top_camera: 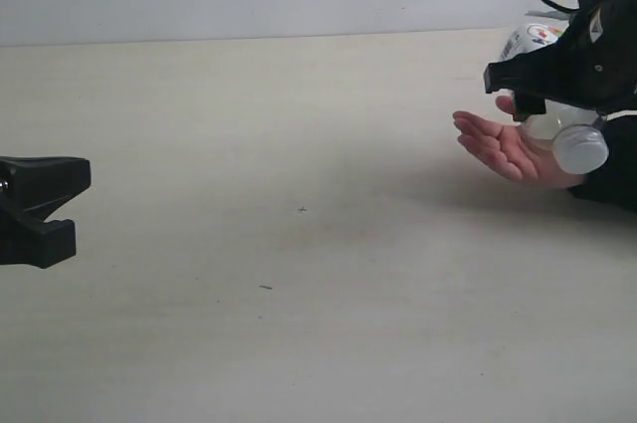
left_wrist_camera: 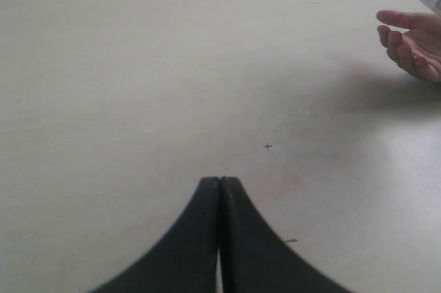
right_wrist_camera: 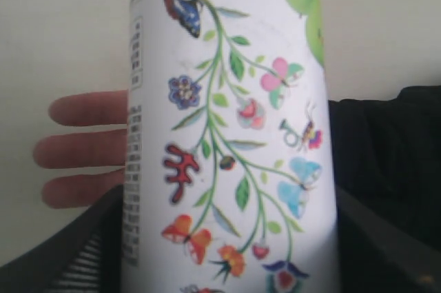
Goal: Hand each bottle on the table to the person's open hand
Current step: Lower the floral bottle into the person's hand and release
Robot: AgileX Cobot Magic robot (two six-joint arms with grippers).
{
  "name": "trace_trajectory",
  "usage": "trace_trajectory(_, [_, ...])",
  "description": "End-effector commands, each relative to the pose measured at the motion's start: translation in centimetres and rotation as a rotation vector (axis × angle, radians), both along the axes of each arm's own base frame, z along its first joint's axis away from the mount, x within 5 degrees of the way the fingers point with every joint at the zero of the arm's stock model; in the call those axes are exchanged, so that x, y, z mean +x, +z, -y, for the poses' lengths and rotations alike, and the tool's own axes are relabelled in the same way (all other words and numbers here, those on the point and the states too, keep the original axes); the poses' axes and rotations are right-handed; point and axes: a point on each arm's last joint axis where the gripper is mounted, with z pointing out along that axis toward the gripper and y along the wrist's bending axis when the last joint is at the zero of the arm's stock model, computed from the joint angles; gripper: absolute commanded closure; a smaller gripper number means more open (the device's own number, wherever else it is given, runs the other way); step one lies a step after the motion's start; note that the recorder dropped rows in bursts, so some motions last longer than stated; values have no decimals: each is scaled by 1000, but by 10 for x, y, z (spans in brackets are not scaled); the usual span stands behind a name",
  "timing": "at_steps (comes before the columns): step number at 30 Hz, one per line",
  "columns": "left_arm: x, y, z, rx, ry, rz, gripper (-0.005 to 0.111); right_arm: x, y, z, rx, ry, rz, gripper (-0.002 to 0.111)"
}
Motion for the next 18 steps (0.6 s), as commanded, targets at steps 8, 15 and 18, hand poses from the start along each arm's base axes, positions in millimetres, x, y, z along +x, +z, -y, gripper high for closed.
trace_trajectory(8, [0,0,-1,-4,6,8,107,11,-36,-3,-87,144,-91,105])
trace_trajectory(15, [0,0,-1,-4,6,8,107,12,-39,-3,-84,146,-101,48])
trace_trajectory(18, [0,0,-1,-4,6,8,107,12,-38,-3,-83,147,-97,28])
